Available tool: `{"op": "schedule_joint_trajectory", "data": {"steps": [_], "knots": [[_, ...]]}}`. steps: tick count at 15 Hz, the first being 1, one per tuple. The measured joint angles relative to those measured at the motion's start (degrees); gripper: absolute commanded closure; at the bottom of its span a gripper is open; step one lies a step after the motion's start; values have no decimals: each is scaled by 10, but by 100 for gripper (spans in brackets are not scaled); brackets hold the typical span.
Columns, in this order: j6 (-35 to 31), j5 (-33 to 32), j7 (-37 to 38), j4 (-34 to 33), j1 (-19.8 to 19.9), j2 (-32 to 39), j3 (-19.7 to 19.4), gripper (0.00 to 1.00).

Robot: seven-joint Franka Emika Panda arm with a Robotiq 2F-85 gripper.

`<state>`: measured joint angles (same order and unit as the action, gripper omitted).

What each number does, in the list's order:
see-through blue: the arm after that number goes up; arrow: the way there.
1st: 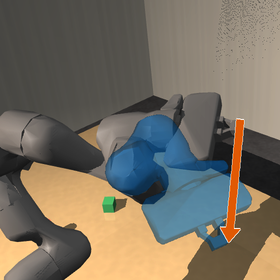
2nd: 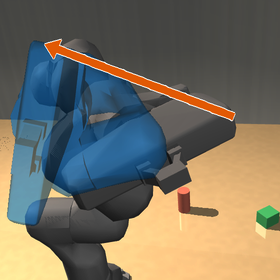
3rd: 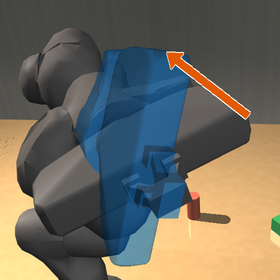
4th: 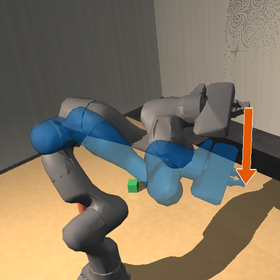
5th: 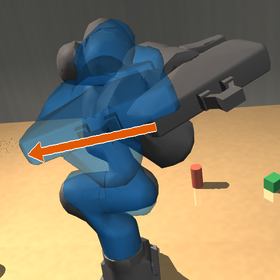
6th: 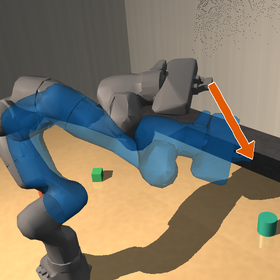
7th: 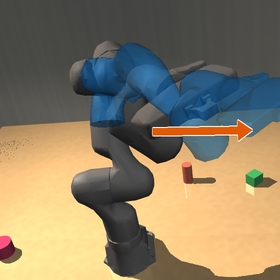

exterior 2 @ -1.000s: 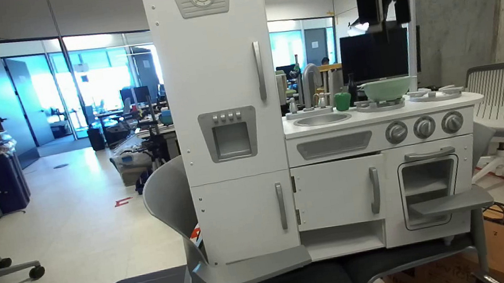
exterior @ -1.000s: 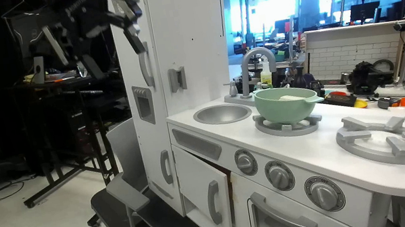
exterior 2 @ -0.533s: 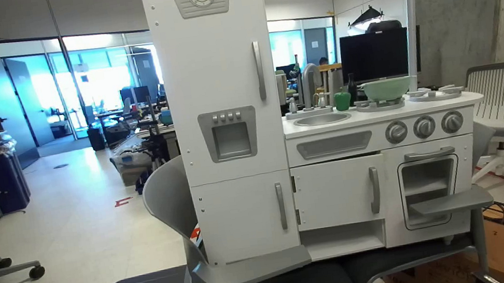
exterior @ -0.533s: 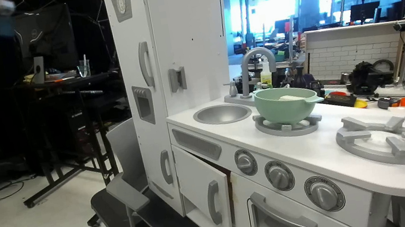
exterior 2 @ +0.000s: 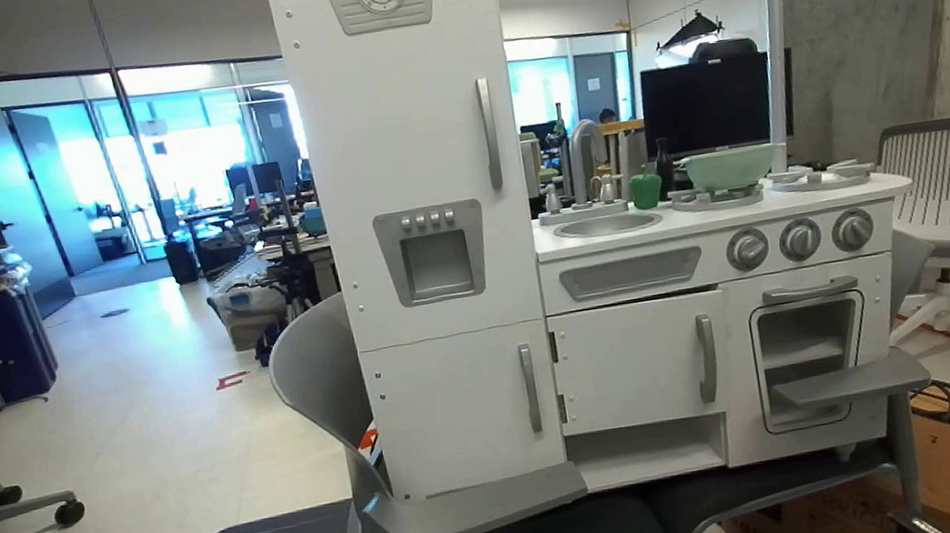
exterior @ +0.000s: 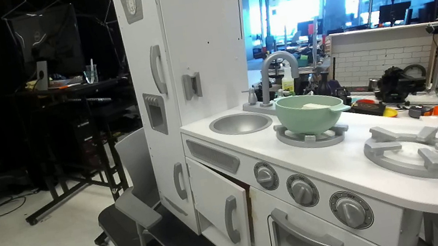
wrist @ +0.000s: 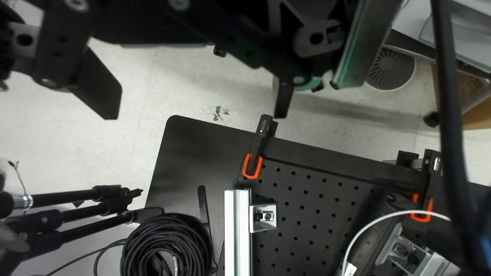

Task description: Pick the blue bottle and the orange object and put them in the bottom drawer, the close the drawer door

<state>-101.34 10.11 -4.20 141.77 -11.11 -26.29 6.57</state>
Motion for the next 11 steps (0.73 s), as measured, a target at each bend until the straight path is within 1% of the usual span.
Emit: {"op": "schedule_joint_trajectory", "data": {"steps": [3,6,8,11], "knots": [[0,0,31,31,0,-50,15,0],[0,-2,61,47,0,-93,32,0],[2,-18,77,52,0,-111,42,0],[2,-32,84,57,0,-118,49,0]]}}
